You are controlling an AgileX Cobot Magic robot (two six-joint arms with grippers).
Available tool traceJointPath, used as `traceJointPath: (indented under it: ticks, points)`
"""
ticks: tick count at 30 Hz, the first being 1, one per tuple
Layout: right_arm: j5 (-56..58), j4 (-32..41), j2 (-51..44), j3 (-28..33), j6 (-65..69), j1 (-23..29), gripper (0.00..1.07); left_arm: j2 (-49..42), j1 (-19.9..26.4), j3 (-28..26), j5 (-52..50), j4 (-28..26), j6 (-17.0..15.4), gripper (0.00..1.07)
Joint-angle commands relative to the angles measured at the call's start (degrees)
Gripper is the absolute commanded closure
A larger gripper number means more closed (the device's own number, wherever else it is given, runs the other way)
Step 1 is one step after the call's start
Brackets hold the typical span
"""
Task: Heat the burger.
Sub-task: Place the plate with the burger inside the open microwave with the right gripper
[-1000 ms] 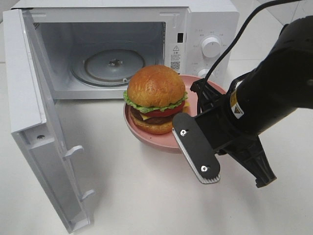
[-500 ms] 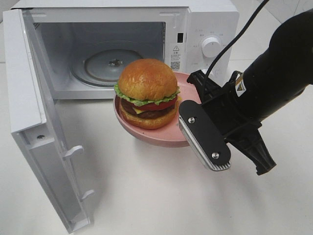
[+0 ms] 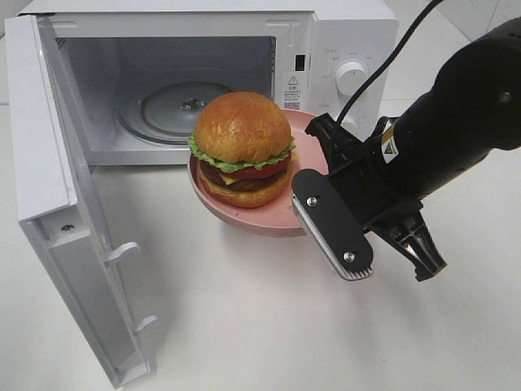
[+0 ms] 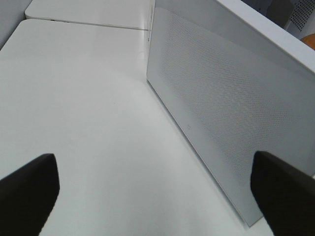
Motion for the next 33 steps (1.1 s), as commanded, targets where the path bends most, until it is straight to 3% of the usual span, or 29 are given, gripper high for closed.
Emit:
traceJointPath:
  ticks: [1,11,33]
  points:
    - [-4.2,0.9,0.6,-1.7,0.6,-0.2,1.07,-0.8,0.1,0.1,0.1,0.0,-0.2,0.09]
    - [-5.6,0.7,3.0,-4.1,0.6,2.6,1.07,-0.8,0.1,0.1,0.1,0.0,-0.2,0.09]
    - [-3.6,-0.8,14.2,-18.0,8.4,5.2,1.07,-0.8,0.1,0.1,0.1,0.0,-0.2,0.09]
